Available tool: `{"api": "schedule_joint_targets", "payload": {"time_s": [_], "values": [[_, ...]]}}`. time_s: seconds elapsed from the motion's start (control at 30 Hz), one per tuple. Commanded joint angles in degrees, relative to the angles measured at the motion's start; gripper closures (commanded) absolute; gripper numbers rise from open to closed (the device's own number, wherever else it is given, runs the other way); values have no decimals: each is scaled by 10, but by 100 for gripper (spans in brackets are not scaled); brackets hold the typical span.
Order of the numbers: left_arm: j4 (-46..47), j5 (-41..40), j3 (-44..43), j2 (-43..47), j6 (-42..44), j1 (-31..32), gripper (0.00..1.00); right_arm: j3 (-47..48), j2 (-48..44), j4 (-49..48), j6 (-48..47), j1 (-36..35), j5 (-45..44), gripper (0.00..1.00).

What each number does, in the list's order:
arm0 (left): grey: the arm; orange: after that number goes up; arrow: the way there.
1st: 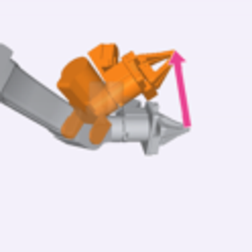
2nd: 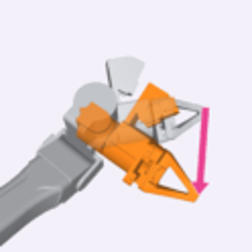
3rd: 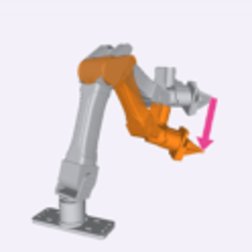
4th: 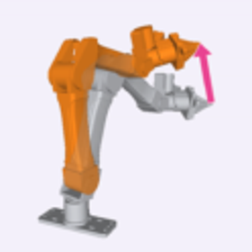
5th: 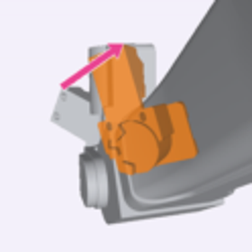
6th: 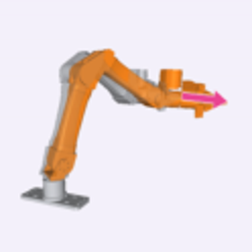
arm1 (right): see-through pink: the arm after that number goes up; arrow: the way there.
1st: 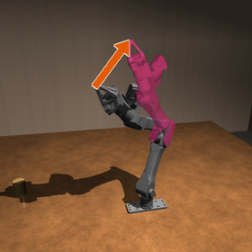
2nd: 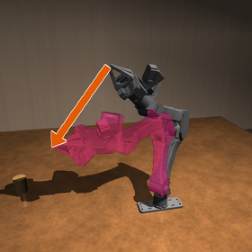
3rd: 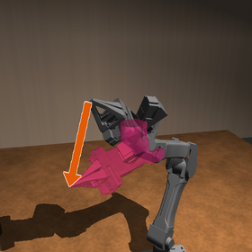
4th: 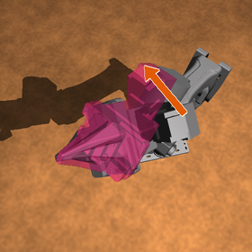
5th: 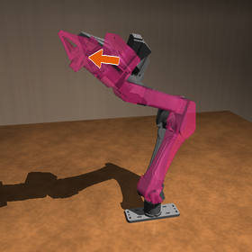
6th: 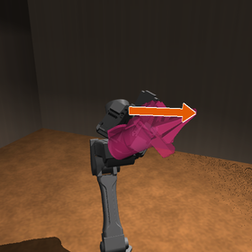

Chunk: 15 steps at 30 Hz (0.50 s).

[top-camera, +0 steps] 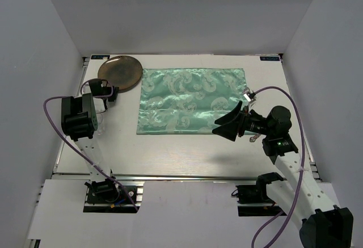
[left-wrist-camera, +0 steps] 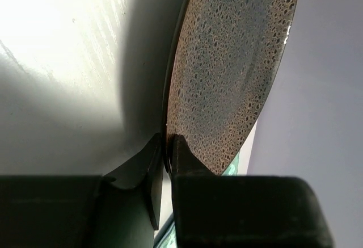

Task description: Set the dinner table for one person

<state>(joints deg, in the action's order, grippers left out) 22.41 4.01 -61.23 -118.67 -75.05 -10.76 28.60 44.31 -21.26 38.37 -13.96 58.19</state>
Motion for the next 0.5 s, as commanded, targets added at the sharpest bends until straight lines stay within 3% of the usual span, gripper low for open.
{"api": "schedule_joint_targets", "payload": {"time_s": [0.0, 0.13, 0.47], "values": [[21, 39, 13, 34, 19, -7, 100, 15, -15, 20, -19, 0, -11, 11], [183, 83, 46, 64, 10, -18, 100, 10, -24, 29, -26, -1, -19, 11], [246, 170, 10, 91, 2, -35, 100, 6, -32, 53, -39, 1, -34, 11]]}}
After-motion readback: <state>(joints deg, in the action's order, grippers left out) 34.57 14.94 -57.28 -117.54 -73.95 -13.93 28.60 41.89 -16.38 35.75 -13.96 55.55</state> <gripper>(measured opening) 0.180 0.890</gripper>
